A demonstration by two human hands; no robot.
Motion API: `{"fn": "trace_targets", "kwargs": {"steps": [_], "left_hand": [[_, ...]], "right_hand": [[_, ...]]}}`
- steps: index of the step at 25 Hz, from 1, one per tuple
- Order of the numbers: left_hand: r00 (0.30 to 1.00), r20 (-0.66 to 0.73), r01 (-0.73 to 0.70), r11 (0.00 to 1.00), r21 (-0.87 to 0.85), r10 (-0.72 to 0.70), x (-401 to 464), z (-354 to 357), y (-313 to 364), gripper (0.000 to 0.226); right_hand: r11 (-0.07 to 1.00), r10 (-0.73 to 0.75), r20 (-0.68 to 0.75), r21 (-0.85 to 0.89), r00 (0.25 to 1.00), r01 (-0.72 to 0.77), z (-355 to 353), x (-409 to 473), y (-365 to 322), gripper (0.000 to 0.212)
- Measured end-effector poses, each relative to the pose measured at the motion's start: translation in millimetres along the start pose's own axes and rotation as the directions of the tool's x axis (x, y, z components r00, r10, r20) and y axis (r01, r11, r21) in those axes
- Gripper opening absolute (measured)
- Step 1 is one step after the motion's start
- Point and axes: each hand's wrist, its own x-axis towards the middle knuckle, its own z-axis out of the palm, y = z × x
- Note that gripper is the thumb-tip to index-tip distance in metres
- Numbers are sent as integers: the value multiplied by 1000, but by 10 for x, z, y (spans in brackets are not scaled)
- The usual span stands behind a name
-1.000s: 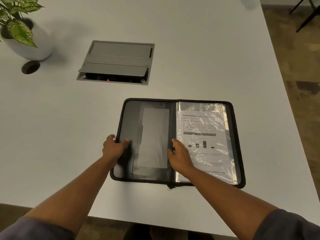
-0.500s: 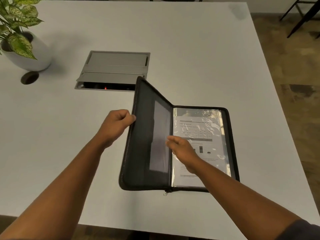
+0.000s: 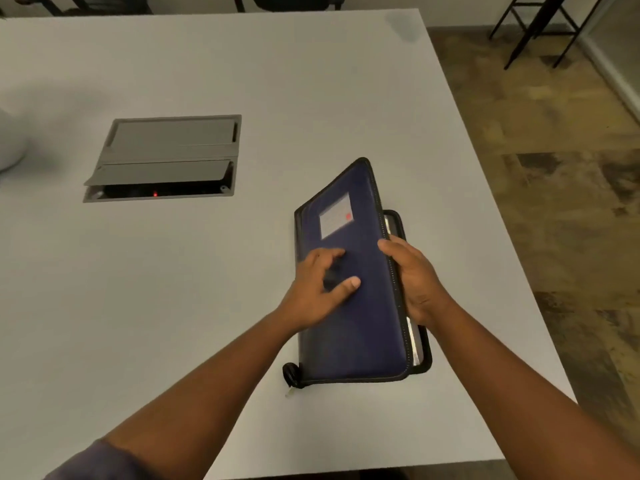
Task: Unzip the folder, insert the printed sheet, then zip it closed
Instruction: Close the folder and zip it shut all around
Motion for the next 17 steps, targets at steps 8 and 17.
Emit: {"fn": "trace_targets", "kwargs": {"steps": [8,17], "left_hand": [[912,150,327,897,298,-382,-255,305,-509,78],[908,68,391,895,215,-413,-274,382,-745,86]], "right_hand": [[847,-85,-380,-515,921,-135,-769,125,375,24],[645,-126,-507,-695,853,-318,-1017,228,930,48]]}}
